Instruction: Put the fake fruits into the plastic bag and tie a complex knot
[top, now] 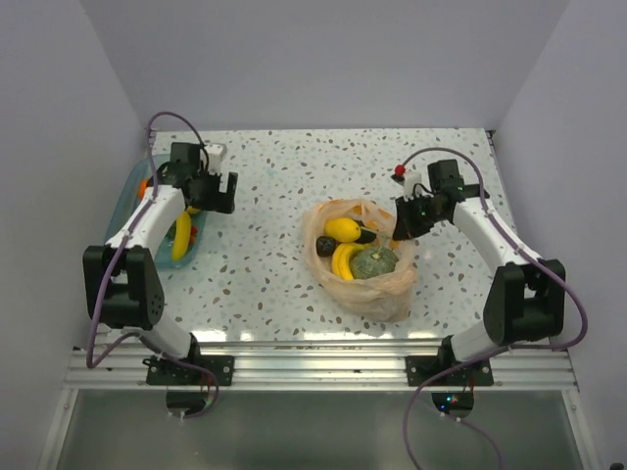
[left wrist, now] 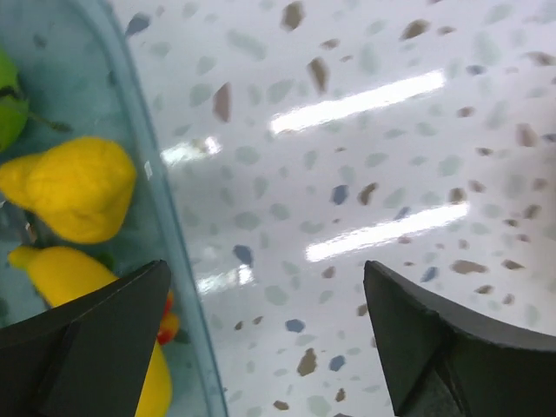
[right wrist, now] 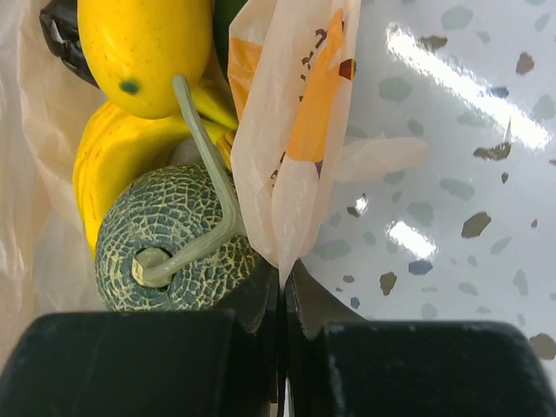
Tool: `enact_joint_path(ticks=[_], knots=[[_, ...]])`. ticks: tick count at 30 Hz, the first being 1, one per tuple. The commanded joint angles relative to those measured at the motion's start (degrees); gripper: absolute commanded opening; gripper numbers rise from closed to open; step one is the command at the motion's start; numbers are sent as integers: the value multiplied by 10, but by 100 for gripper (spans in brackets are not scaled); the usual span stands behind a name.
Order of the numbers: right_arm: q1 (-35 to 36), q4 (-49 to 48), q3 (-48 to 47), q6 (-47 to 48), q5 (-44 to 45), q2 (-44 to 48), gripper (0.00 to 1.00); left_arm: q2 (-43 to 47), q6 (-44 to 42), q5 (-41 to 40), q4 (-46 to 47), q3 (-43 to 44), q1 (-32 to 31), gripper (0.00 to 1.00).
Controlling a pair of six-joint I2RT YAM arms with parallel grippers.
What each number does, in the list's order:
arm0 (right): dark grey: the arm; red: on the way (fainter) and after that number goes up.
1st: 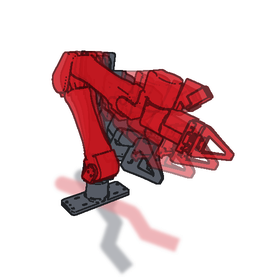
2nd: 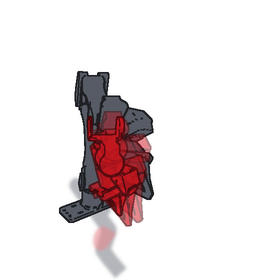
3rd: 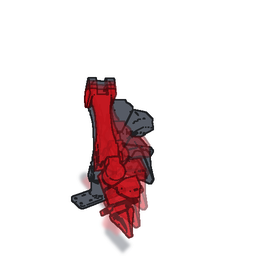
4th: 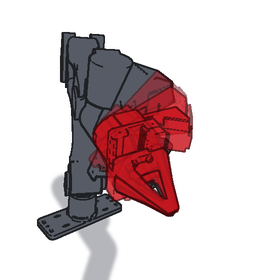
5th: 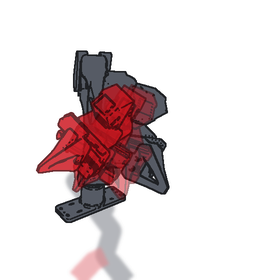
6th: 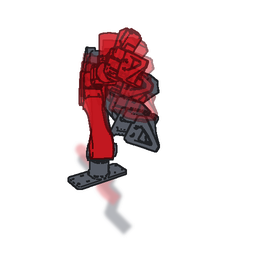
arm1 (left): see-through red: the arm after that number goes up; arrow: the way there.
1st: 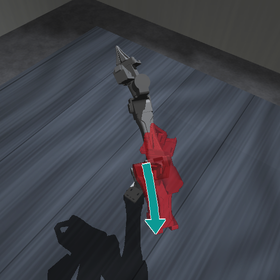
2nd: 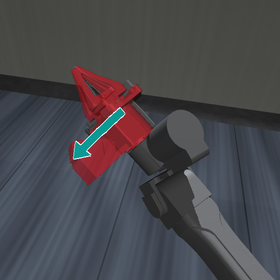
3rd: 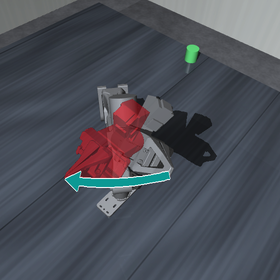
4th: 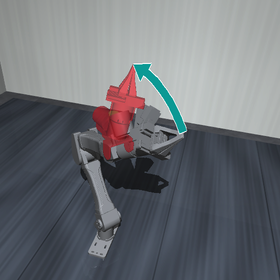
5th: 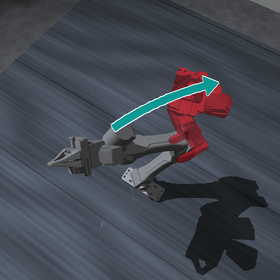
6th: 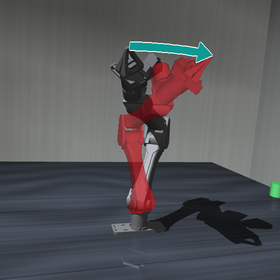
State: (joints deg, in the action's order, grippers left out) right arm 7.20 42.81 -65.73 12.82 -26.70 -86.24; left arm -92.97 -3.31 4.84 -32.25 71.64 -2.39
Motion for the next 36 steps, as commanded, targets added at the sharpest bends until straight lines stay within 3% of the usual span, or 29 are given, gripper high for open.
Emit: enact_joint_path(ticks=[1, 7, 10, 11, 12, 15, 19, 25, 31, 34, 36], knots=[[19, -10, -54, 26, -18, -28, 4, 87, -60, 238, 69, 3, 0, 100], [44, -6, -112, 40, -37, -69, 7, 39, -45, 440, 79, 25, -25, 100], [56, -7, -143, 39, -42, -79, 14, 33, -14, 477, 138, -15, -57, 100], [57, 2, -156, 27, -44, -85, 21, 36, -3, 475, 155, -28, -79, 100], [56, 15, -171, 22, -47, -89, 44, 40, 12, 468, 167, -48, -91, 100], [56, 53, -235, 12, -19, -82, 76, 38, 50, 435, 188, -75, -128, 99], [52, 65, -260, 2, 37, -28, 99, 32, 105, 339, 219, -98, -138, 92], [42, 190, -266, -9, 86, 30, 99, 17, 142, 251, 239, -118, -138, 88], [12, 344, -273, 38, 106, 17, 96, -47, 165, 334, 259, -104, -138, 91], [-11, 422, -264, 87, 62, -2, 93, -63, 184, 393, 281, -105, -138, 77], [-24, 453, -256, 107, 28, -11, 89, -51, 190, 416, 288, -101, -137, 57]])
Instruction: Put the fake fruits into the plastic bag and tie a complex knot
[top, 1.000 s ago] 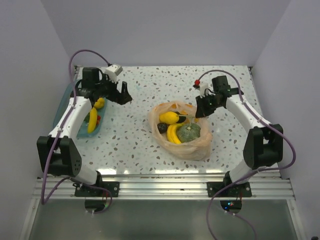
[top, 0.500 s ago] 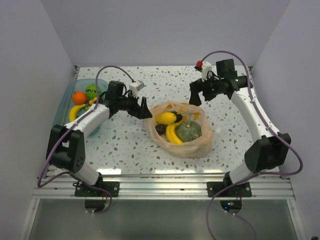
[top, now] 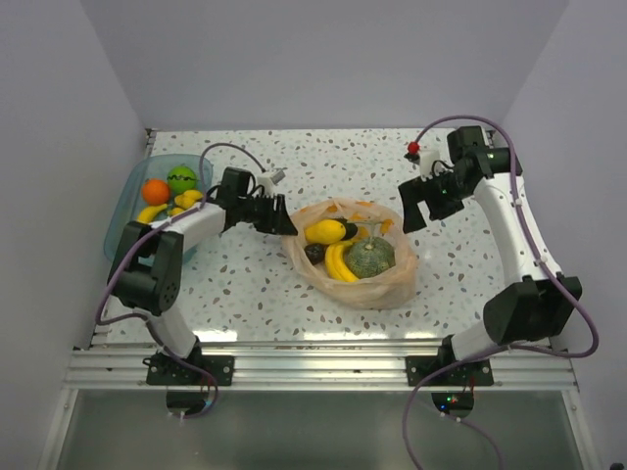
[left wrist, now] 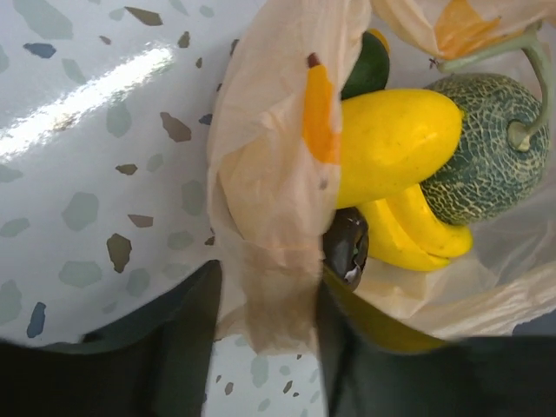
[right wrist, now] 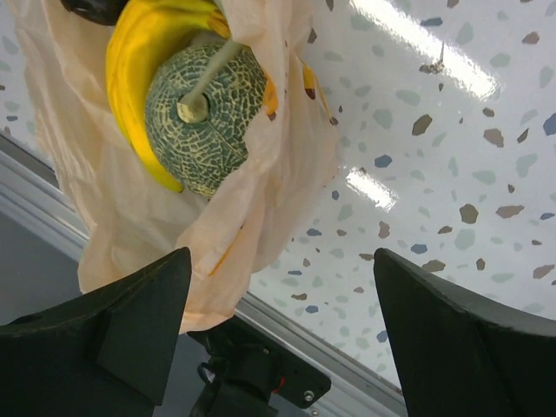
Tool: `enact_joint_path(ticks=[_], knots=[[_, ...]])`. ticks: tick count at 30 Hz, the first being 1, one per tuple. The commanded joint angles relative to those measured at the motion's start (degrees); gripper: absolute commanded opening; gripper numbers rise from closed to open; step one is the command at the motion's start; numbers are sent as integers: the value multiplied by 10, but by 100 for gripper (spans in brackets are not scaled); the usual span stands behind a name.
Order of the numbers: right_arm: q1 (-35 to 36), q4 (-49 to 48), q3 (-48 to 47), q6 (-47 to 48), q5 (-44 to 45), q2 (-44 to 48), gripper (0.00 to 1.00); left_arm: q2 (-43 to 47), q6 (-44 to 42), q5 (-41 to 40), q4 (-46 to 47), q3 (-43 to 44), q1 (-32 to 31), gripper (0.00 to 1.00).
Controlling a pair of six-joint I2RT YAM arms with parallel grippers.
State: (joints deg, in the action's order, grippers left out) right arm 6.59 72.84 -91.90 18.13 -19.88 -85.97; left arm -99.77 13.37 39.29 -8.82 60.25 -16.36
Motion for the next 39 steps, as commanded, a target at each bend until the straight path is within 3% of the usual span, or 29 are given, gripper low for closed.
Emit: enact_joint_path(ticks=[1, 3, 5, 7, 12, 22, 26, 27, 29, 30, 31, 32, 37, 39], knots=[[-25, 154, 8, 59, -37, -14, 88, 26, 22, 78, 53, 15, 5, 43], [-32, 165, 7, 70, -44, -20, 87, 69, 25, 90, 56, 14, 9, 33], [-37, 178, 4, 88, -48, -33, 86, 125, 25, 87, 50, 18, 11, 13], [-42, 178, 14, 96, -60, -38, 85, 161, 20, 45, 12, 28, 11, 0], [-46, 177, 28, 121, -100, -59, 84, 221, 15, -22, -65, 22, 14, 0], [-65, 176, 1, 104, -189, -112, 80, 295, 37, -115, -73, -80, 44, 0], [-56, 176, -1, 103, -212, -140, 79, 329, 59, -102, -56, -133, 73, 0], [-50, 176, -1, 103, -226, -149, 73, 331, 67, -98, -37, -139, 76, 0], [-24, 178, -2, 103, -244, -173, 52, 335, 80, -77, -20, -149, 82, 0], [-3, 176, -5, 102, -265, -180, 37, 337, 83, -72, -17, -148, 84, 0], [5, 177, -11, 96, -281, -187, 12, 338, 79, -63, -17, -145, 86, 0], [11, 177, -24, 92, -292, -197, 0, 339, 78, -61, -22, -135, 90, 0], [15, 163, -269, 33, -293, -242, 0, 352, 75, -74, -39, -100, 106, 0], [23, 107, -323, -1, -272, -235, 0, 367, 84, -90, -39, -94, 106, 0]])
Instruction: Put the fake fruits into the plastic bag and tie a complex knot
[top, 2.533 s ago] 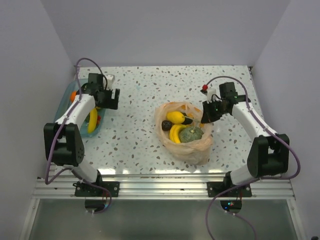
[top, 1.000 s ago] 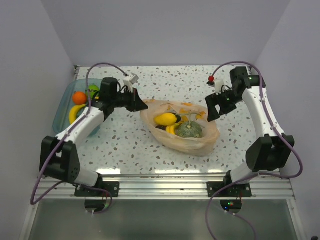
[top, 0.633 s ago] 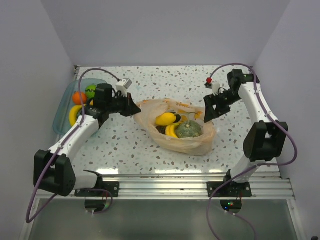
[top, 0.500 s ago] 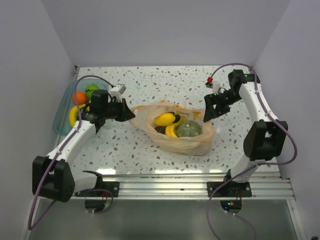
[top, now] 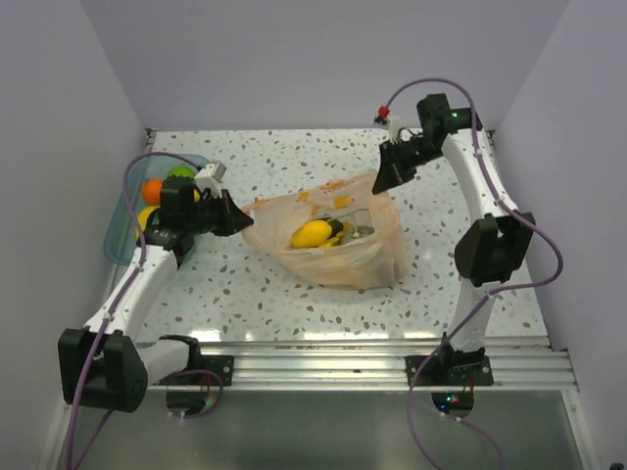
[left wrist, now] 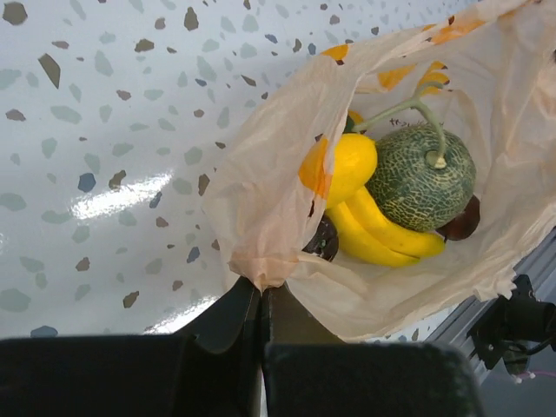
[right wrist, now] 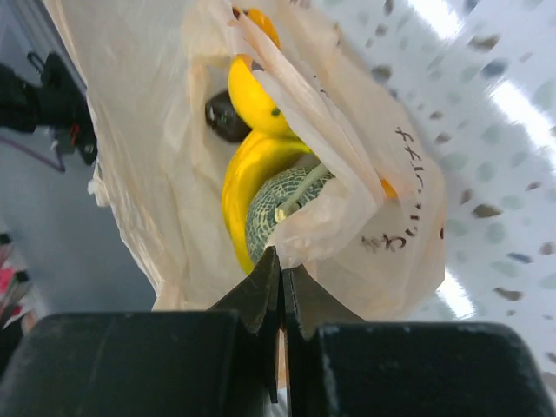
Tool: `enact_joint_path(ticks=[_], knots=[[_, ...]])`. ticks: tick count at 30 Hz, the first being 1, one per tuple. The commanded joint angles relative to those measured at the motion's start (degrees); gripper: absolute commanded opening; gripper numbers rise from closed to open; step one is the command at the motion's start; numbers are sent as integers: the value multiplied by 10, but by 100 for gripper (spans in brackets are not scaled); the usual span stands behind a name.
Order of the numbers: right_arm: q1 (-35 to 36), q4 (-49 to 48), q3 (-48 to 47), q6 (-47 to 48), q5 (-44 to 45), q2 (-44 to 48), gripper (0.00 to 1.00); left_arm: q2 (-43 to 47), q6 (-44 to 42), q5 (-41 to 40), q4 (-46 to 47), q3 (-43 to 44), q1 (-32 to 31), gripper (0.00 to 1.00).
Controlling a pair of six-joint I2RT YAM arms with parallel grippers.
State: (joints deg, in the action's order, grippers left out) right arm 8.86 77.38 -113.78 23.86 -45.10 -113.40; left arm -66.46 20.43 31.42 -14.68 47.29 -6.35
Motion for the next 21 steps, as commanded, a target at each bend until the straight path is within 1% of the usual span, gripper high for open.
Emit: enact_joint_path(ticks=[1, 2, 3, 4, 5, 6, 7, 8, 9, 11, 12, 14, 15, 16, 17, 18, 19, 21], knots=[[21, 44, -102, -61, 12, 57, 0, 37, 18, -13, 19, 37, 6, 0], [37, 13, -94, -54, 82, 70, 0, 40, 25, -12, 18, 41, 5, 0], [64, -4, -61, -48, 107, 83, 0, 41, 28, -13, 15, 43, 5, 0], [77, -44, -40, -44, 143, 112, 0, 41, 30, -11, 14, 44, 4, 0], [91, -64, -16, -44, 201, 128, 1, 39, 27, -14, 9, 48, 2, 0], [107, -83, 26, -44, 226, 142, 4, 37, 24, -20, 4, 50, 1, 0], [110, -97, 44, -50, 236, 155, 19, 30, 23, -21, 1, 51, 1, 0], [108, -111, 70, -54, 250, 171, 55, 26, 16, -23, -9, 56, 1, 0], [108, -111, 77, -55, 258, 178, 69, 21, 10, -23, -14, 59, 1, 0], [100, -96, 87, -62, 262, 194, 79, 18, 4, -18, -15, 61, 2, 0], [77, -90, 94, -67, 226, 201, 80, 18, 2, -15, -15, 61, 1, 0], [34, -66, 97, -83, 154, 215, 80, 19, -2, -1, -12, 56, 2, 0], [-20, -55, 99, -90, 119, 216, 80, 18, -4, 6, -12, 56, 2, 0], [-45, -34, 100, -98, 42, 218, 77, 20, -7, 8, -11, 54, 2, 0], [-71, -26, 105, -101, 12, 220, 76, 22, -9, 11, -11, 53, 2, 0], [-121, -21, 120, -107, -23, 224, 75, 22, -10, 14, -10, 52, 2, 0], [-139, -16, 130, -110, -70, 226, 73, 24, -12, 16, -9, 52, 1, 0], [-176, -18, 164, -122, -102, 230, 70, 23, -15, 20, -13, 53, 1, 0]])
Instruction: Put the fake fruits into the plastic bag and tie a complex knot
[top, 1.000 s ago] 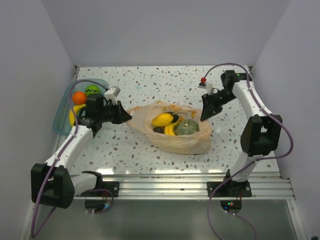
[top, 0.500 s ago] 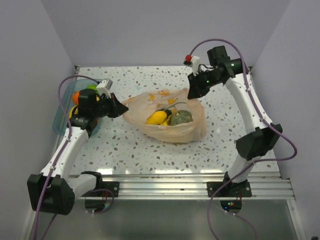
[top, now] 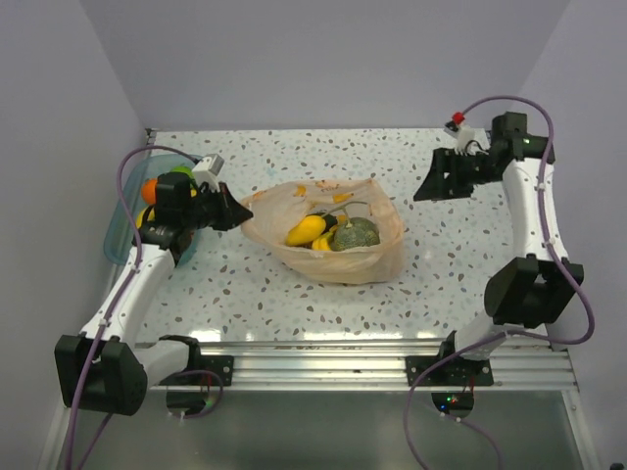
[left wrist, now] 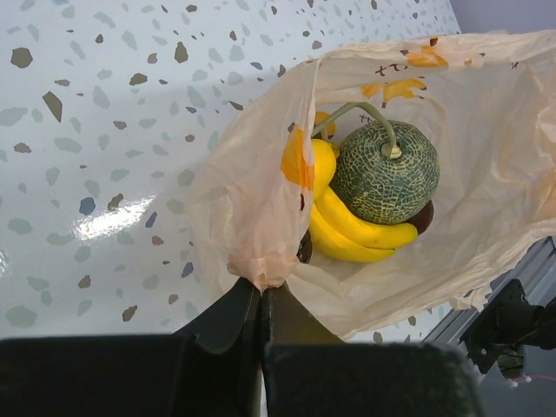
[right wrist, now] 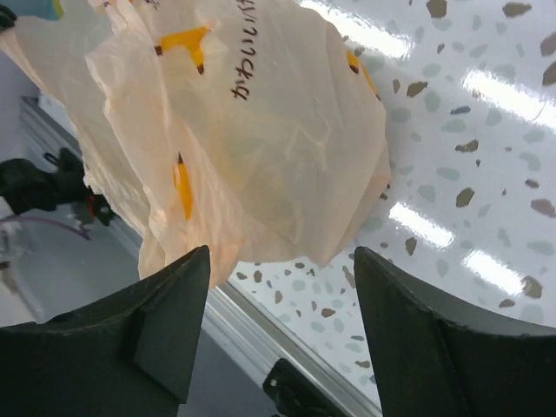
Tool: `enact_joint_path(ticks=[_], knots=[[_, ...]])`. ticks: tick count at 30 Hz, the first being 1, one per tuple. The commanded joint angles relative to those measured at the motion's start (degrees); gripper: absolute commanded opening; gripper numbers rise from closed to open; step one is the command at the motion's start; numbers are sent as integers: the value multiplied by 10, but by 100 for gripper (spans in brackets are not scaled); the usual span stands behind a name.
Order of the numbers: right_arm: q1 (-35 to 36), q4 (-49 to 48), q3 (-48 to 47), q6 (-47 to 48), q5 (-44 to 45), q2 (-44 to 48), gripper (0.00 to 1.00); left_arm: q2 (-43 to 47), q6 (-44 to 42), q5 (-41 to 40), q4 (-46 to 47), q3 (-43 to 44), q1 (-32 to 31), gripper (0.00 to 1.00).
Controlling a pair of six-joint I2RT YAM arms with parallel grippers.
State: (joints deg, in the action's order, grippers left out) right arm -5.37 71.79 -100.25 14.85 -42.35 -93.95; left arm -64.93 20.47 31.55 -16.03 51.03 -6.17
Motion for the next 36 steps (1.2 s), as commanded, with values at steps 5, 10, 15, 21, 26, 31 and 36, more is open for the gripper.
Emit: enact_joint_path(ticks=[5, 10, 15, 21, 26, 31, 36], knots=[[-41, 16, 123, -62, -204, 18, 65, 2, -23, 20, -11, 29, 0, 0], [-40, -4, 167, -61, -228, 6, 64, -1, -22, 19, -12, 30, 0, 0], [-32, -6, 200, -51, -233, 2, 61, -7, -21, 19, -11, 30, -1, 0], [-8, -15, 207, -50, -237, -10, 60, -14, -18, 20, -7, 32, 0, 0], [1, 10, 182, -33, -259, -17, 36, -14, -17, 20, -3, 29, 0, 0], [-17, 166, 73, 92, -304, -40, 0, -21, -9, 21, -7, 44, 4, 0], [-55, 189, -20, 99, -311, -17, 0, -27, -41, -52, -48, 126, 6, 0]])
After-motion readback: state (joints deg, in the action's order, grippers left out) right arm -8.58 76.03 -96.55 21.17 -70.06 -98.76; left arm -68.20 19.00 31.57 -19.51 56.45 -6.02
